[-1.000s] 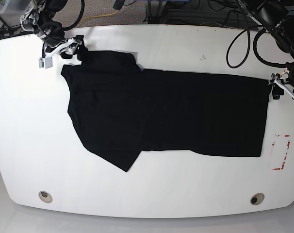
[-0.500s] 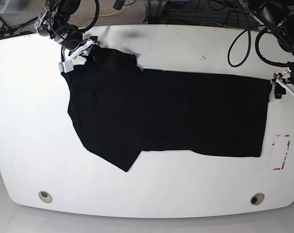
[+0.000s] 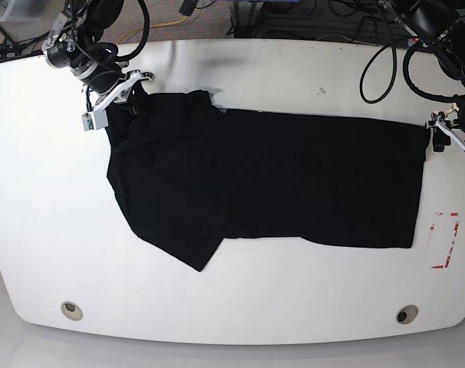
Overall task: Fold the T-shirt properly
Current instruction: 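Move the right gripper toward the shirt's collar corner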
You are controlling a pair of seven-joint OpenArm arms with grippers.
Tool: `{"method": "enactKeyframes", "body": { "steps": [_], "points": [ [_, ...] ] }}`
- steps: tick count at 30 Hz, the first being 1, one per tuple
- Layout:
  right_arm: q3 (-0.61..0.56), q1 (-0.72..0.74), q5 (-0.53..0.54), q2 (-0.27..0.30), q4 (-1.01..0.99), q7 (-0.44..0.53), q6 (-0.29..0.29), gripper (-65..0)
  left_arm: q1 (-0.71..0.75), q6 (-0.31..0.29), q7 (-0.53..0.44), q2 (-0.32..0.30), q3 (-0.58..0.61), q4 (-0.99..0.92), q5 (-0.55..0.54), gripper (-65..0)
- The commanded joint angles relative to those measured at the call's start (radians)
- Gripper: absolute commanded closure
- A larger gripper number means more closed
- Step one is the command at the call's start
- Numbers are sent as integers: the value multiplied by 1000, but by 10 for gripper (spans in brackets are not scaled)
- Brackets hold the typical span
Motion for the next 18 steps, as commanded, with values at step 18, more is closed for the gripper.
{"method": "enactKeyframes", "body": {
  "steps": [18],
  "points": [
    [-91,353,12,154,-308,43,2,0,-13,2,-19,-20,2,18,-8,-421]
  ]
}}
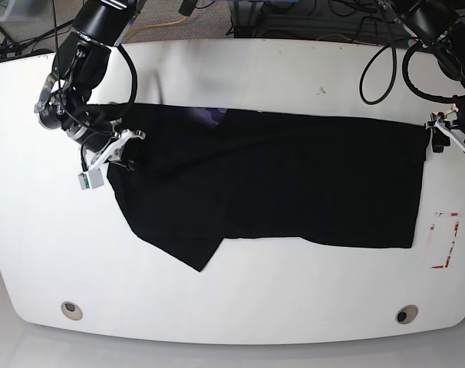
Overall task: Fold the T-shirt properly
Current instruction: 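Move the right gripper toward the shirt's collar corner, then grasp the shirt edge corners with both grippers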
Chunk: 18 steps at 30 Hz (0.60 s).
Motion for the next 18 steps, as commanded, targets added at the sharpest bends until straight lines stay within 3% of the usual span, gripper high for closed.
{"method": "enactKeyframes", "body": {
  "steps": [1,7,10,15,18],
  "points": [
    [-12,29,18,39,-29,35,-1,0,-11,2,-19,-20,-2,19,-9,-421],
    [-35,85,18,110,-150,66,-1,-73,3,2,-19,-31,-2,16,-9,-421],
    [-35,95,18,154,-185,72,-3,-173,1,2,-19,-38,0,15,-9,-421],
    [-25,54,23,216,-139,69,-3,-409,-4,2,-19,-40,0,15,-11,-421],
    [-25,-3,20,232,-53,69,-3,-480,-5,2,-19,-40,0,15,-11,-421]
  ]
}}
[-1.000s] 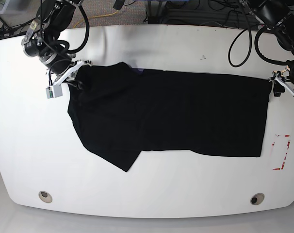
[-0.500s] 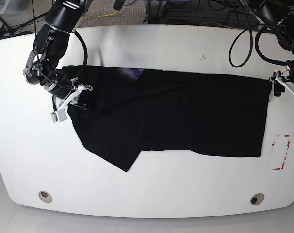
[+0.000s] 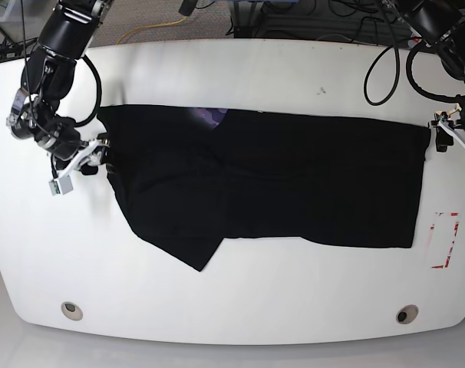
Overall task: Fold the T-shirt properly
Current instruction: 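Grasp the shirt edge corners with both grippers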
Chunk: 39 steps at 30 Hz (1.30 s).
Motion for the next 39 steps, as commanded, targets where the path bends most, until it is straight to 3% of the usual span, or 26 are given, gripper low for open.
{"method": "enactKeyframes", "body": {
  "steps": [1,3,7,11,15,24,26,30,33,39],
  "points": [
    [4,-38,18,19,109,17,6,-490,-13,2,-18,-18,-2,15,-11,-422],
    [12,-88,17,17,162,20,3,-488,-14,2,-18,-18,0,15,-12,-424],
    [41,-171,17,11,208,21,-64,-488,-39,2,-44,-20,0,13,-8,-424],
    [40,-231,17,11,205,80,-107,-488,-7,2,-198,-33,61,7,3,-426],
    [29,-256,17,10,178,122,-113,-488,16,2,-325,-56,178,-30,61,-426],
    [7,-259,15,-1,63,179,-112,-487,12,2,-400,-56,197,-148,89,-426],
    [7,-259,15,-1,46,179,-112,-460,16,2,-419,-56,197,-168,89,-426],
    [7,-259,15,-17,43,179,-110,-325,16,2,-426,-58,197,-209,90,-426],
    [7,-259,15,-27,41,179,-110,-273,16,2,-426,-58,197,-235,90,-425],
    [6,-259,15,-43,44,179,-110,-270,29,2,-423,-58,199,-260,90,-424]
  ]
}}
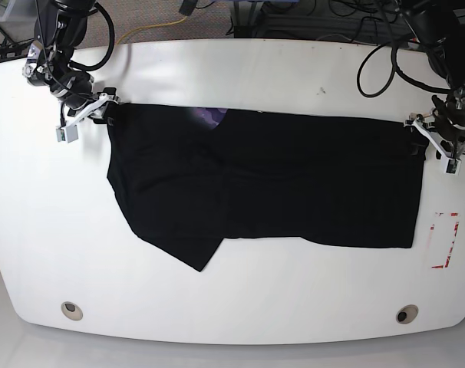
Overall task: Fold the T-shirt properly
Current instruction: 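Grasp the shirt edge corners with both grippers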
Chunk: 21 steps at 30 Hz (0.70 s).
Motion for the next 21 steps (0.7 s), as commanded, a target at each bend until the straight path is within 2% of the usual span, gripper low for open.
{"method": "enactKeyframes", "body": {
  "steps": [1,11,21],
  "points": [
    [2,5,13,-1,16,6,3,-270,3,2,-23,-19,-3,11,-14,-424],
    [2,4,13,-10,16,5,3,-270,66,2,-23,-34,-9,22,-21,-422],
    [2,2,13,-11,16,5,3,-262,57,2,-24,-46,-1,-66,-18,-418]
  ]
}}
